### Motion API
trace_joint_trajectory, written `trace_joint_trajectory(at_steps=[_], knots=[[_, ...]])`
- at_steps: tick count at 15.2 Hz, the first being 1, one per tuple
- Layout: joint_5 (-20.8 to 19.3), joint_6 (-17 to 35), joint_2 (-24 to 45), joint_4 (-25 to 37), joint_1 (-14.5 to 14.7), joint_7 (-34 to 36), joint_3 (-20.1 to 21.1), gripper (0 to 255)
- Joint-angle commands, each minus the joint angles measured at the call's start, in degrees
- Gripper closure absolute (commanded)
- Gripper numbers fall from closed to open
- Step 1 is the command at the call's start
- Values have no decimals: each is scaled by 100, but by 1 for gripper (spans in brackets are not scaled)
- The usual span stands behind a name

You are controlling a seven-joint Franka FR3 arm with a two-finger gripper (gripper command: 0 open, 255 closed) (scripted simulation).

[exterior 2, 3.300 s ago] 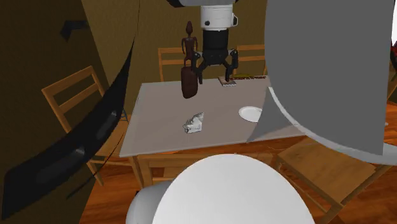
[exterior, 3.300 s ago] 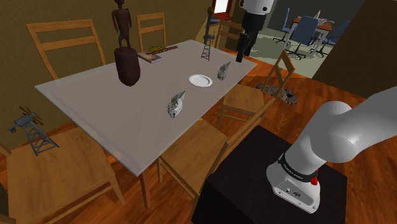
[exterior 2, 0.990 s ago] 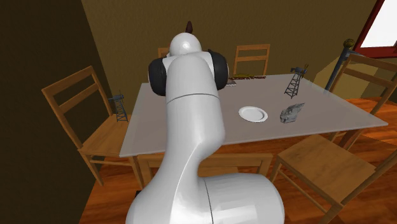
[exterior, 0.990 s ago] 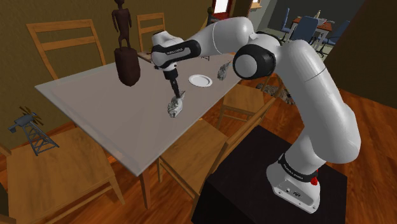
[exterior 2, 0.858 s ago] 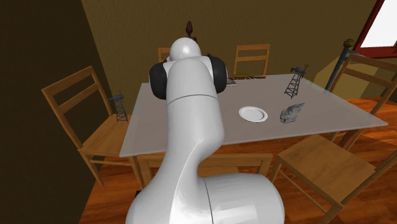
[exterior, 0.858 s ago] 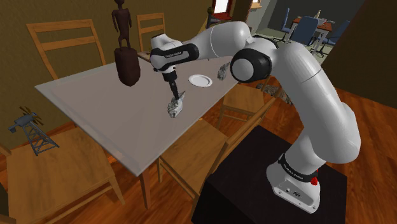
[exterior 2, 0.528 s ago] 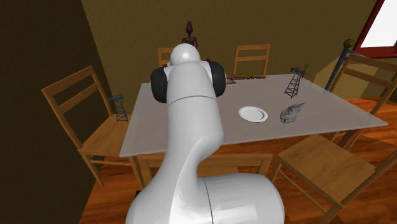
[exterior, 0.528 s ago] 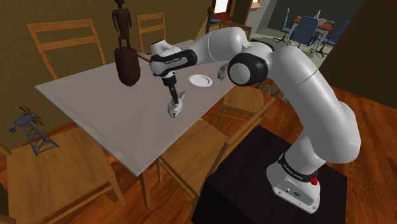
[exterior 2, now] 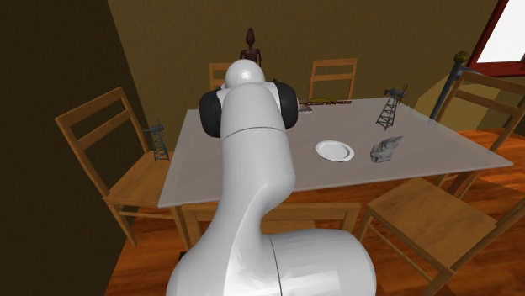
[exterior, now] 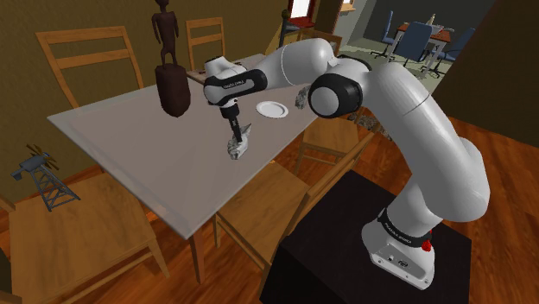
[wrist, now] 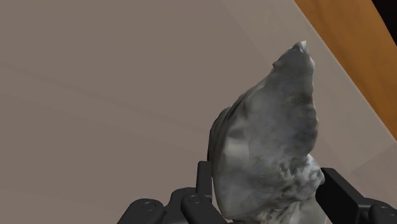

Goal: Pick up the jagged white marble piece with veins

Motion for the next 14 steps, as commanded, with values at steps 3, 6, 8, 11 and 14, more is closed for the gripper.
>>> trace_joint_trajectory(at_steps=[3,6,8,11,14], knots=[[1,2,13,7,-1,0,0,255],[-3,-73,-98,-29,0,-13,-4,255],[-6,-156,-191,-38,4,-23,-8,255],[-10,-289,-321,-34,9,-38,-13,255],[-14,-431,-440,-11,12,-53,-18,255]])
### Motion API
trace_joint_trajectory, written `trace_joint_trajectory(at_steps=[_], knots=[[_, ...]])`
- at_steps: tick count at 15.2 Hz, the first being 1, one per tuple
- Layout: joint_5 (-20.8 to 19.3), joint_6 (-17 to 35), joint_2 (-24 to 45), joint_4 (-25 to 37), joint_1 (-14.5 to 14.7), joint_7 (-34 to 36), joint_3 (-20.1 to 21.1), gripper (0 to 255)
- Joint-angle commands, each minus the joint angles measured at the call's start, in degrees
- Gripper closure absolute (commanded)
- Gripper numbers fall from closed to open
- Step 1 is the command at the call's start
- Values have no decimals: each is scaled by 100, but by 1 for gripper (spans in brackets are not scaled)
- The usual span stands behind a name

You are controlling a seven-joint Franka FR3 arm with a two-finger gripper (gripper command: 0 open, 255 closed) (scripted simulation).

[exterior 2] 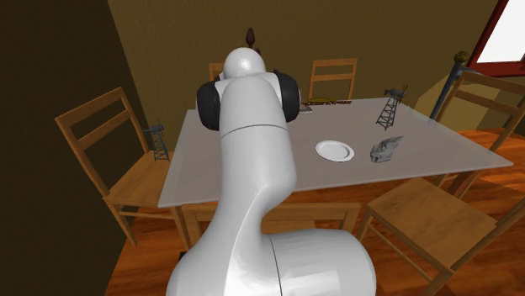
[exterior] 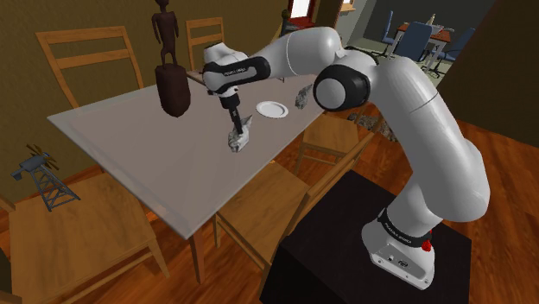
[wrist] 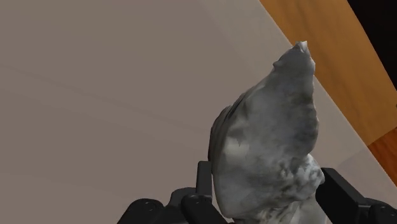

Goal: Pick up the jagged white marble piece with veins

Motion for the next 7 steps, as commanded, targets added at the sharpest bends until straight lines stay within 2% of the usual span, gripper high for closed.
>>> trace_joint_trajectory(at_steps=[1,7], knots=[[-4,-104,-75,32,-4,-19,-5,255],[-8,-320,-214,111,0,-42,-12,255]])
